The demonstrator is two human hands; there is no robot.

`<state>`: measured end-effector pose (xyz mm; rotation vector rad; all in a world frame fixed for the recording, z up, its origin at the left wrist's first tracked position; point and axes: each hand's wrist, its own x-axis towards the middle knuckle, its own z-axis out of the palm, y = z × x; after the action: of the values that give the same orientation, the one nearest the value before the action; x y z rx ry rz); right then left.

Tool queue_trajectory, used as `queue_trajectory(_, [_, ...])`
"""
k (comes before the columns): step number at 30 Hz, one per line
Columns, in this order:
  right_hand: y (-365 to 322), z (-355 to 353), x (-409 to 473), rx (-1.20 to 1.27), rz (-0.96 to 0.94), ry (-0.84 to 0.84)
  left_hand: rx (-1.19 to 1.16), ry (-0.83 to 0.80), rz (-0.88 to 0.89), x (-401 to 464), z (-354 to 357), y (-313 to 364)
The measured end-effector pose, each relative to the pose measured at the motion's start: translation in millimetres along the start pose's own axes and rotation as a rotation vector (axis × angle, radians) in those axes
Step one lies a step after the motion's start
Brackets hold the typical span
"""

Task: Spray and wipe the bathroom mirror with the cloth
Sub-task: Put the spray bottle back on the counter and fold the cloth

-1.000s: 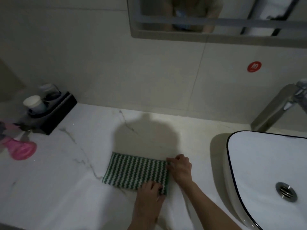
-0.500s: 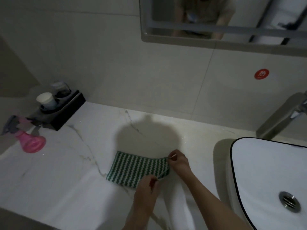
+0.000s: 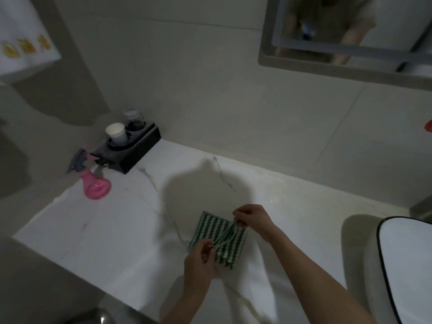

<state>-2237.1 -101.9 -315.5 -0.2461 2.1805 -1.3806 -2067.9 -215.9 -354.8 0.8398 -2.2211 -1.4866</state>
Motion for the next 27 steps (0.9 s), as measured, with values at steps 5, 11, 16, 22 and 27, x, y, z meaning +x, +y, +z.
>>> queue_trajectory(5, [-7, 18, 14, 0.036, 0.051, -0.098, -0.009, -0.010, -0.048, 9, -16, -12])
queue_trajectory(11, [-12, 34, 27, -0.208, -0.011, -0.154, -0.051, 0.000, -0.177, 18, -30, -20])
queue_trajectory(16, [-15, 48, 35, -0.447, -0.131, -0.047, -0.082, -0.014, -0.225, 22, -31, -23])
queue_trajectory(22, [-18, 57, 43, -0.515, -0.219, -0.024, -0.089, -0.032, -0.256, 27, -38, -25])
queue_trajectory(27, [-25, 62, 45, -0.549, -0.267, -0.043, -0.046, -0.040, -0.262, 33, -41, -25])
